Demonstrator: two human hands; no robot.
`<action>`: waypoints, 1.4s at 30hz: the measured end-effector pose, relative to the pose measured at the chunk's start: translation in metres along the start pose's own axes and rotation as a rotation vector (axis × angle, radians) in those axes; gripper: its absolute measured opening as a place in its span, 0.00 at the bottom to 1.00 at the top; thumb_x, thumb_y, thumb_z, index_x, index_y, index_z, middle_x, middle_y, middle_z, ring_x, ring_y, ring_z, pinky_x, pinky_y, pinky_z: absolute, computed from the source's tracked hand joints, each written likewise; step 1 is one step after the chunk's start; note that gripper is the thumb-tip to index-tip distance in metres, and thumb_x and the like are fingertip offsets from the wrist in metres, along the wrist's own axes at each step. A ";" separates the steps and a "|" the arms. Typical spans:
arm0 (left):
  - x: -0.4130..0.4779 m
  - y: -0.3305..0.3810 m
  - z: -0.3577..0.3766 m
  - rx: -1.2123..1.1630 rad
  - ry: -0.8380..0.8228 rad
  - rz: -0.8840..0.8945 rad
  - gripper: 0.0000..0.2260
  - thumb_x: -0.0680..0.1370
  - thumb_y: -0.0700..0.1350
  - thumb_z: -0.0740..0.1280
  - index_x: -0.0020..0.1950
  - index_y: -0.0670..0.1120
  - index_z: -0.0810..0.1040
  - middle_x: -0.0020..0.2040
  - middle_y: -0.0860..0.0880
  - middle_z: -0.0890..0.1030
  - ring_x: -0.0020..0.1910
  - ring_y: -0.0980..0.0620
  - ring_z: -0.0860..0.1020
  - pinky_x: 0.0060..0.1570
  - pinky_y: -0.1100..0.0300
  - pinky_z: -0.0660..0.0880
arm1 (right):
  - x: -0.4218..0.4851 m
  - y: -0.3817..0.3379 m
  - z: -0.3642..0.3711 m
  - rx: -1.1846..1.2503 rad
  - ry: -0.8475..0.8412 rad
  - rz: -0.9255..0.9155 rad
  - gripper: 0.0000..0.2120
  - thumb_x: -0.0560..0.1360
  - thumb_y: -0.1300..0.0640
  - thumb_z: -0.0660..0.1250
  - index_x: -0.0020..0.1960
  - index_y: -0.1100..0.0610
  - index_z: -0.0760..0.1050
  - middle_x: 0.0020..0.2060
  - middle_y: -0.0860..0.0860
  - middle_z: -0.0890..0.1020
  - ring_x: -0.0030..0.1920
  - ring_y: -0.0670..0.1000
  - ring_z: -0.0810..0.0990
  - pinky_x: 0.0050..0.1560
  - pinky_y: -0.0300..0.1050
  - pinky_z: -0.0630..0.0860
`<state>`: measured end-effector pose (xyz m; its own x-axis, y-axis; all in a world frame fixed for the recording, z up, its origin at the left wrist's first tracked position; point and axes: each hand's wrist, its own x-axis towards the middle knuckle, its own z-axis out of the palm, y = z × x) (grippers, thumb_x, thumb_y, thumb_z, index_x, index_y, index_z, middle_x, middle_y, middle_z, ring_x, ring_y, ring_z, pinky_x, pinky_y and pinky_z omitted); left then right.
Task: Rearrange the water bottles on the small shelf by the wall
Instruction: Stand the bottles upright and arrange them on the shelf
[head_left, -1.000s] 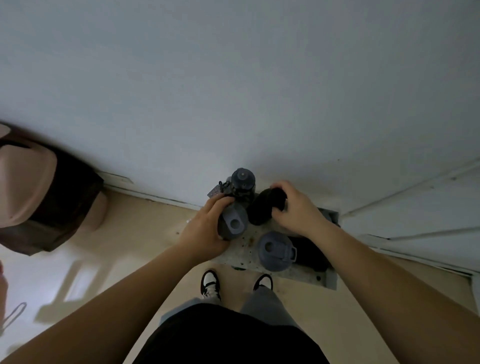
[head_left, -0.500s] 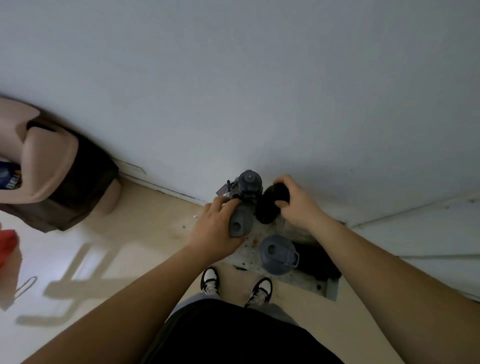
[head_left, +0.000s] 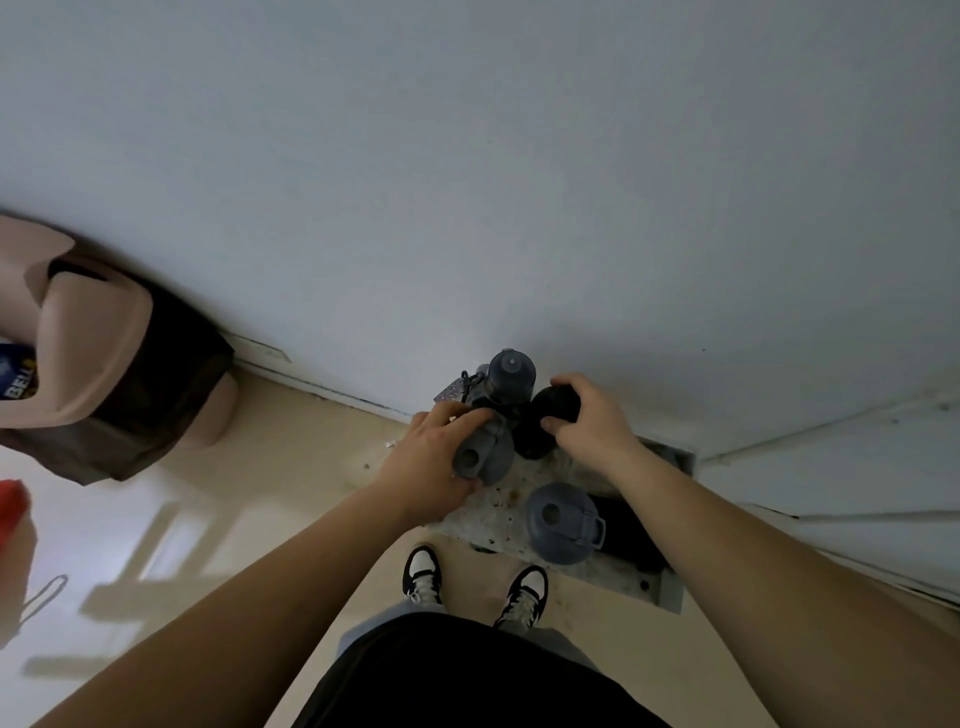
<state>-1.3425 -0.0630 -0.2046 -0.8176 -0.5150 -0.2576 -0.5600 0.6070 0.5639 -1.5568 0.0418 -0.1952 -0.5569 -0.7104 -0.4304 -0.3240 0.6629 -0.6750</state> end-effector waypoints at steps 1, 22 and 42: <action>0.001 0.000 -0.001 0.005 -0.007 0.001 0.35 0.73 0.47 0.72 0.77 0.59 0.63 0.73 0.49 0.67 0.67 0.42 0.68 0.64 0.48 0.72 | 0.000 -0.001 0.001 -0.004 -0.003 -0.005 0.25 0.76 0.62 0.73 0.70 0.52 0.71 0.63 0.56 0.78 0.63 0.58 0.77 0.58 0.46 0.74; -0.016 0.008 0.001 0.070 0.045 -0.063 0.39 0.73 0.52 0.71 0.81 0.51 0.57 0.76 0.41 0.62 0.72 0.36 0.64 0.66 0.44 0.71 | -0.031 0.021 -0.005 0.152 0.156 0.129 0.31 0.73 0.55 0.77 0.74 0.55 0.71 0.71 0.54 0.75 0.69 0.56 0.74 0.67 0.53 0.74; -0.016 0.103 0.088 0.226 -0.114 0.111 0.29 0.75 0.59 0.68 0.73 0.54 0.67 0.68 0.50 0.68 0.65 0.46 0.68 0.57 0.48 0.78 | -0.098 0.172 -0.038 0.477 0.194 0.718 0.27 0.73 0.44 0.76 0.62 0.62 0.75 0.52 0.57 0.81 0.51 0.61 0.81 0.58 0.65 0.79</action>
<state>-1.3991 0.0611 -0.2110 -0.8781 -0.3741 -0.2982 -0.4715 0.7822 0.4072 -1.5871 0.2339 -0.2463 -0.6375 -0.0790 -0.7664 0.4837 0.7332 -0.4779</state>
